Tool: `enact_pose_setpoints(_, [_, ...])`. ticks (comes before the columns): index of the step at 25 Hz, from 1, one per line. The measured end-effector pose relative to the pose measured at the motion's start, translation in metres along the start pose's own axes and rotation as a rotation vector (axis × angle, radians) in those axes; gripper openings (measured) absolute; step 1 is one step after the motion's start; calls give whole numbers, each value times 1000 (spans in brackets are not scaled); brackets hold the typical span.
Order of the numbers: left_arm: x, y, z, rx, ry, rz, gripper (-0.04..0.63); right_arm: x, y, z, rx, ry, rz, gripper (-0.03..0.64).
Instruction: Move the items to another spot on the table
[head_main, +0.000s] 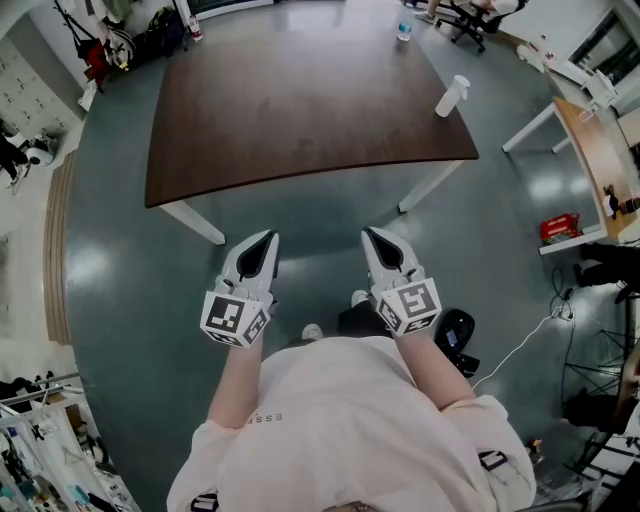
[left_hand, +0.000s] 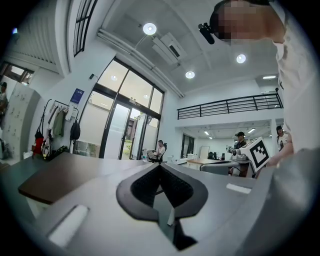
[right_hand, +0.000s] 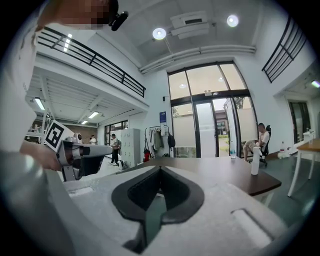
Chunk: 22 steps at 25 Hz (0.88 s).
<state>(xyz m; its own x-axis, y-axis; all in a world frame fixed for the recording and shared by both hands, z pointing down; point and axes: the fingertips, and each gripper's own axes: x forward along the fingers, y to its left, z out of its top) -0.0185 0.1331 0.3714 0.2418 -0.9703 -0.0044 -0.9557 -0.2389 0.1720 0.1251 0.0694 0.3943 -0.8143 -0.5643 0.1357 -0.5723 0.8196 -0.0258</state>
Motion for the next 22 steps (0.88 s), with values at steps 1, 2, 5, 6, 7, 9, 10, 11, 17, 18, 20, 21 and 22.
enact_pose_setpoints(1, [2,0,-1,-1,4,-3,14,0,-3,-1,4,2,-5,-11])
enact_pose_setpoints(2, [6,0,-2,-3,10,-8,14,0,-7,-2,9,5,-13,-11])
enact_pose_setpoints(5, [23,0,-7,-7,26,-24,14,2,-26,-6,30,14,-38,-11])
enact_pose_setpoints(6, [30,0,-8,-8,30,-27,14,4,-34,-7,35,15,-44,-11])
enact_pose_setpoints(7, [39,0,-9,-9,32,-30,14,5,-42,-8,37,16,-48,-11])
enact_pose_setpoints(9, [61,-5,-11,-9,35,-35,14,8,-65,-9,43,20,-55,-11])
enact_pose_setpoints(10, [73,-7,-12,-9,37,-38,14,9,-77,-9,46,21,-59,-11])
enact_pose_setpoints(11, [86,-9,-13,-10,41,-40,14,11,-90,-8,47,22,-65,-11])
enact_pose_setpoints(17, [170,-19,-10,-6,43,-38,14,25,-184,0,34,24,-108,-11])
enact_pose_setpoints(18, [185,-21,-9,-5,41,-34,14,27,-201,0,36,28,-109,-11])
enact_pose_setpoints(20, [216,-25,-8,-1,41,-29,14,33,-233,3,37,31,-106,-11])
enact_pose_setpoints(21, [231,-26,-8,0,42,-27,14,36,-248,6,35,31,-105,-11])
enact_pose_setpoints(22, [246,-26,-8,-1,42,-23,14,39,-264,8,33,29,-105,-11])
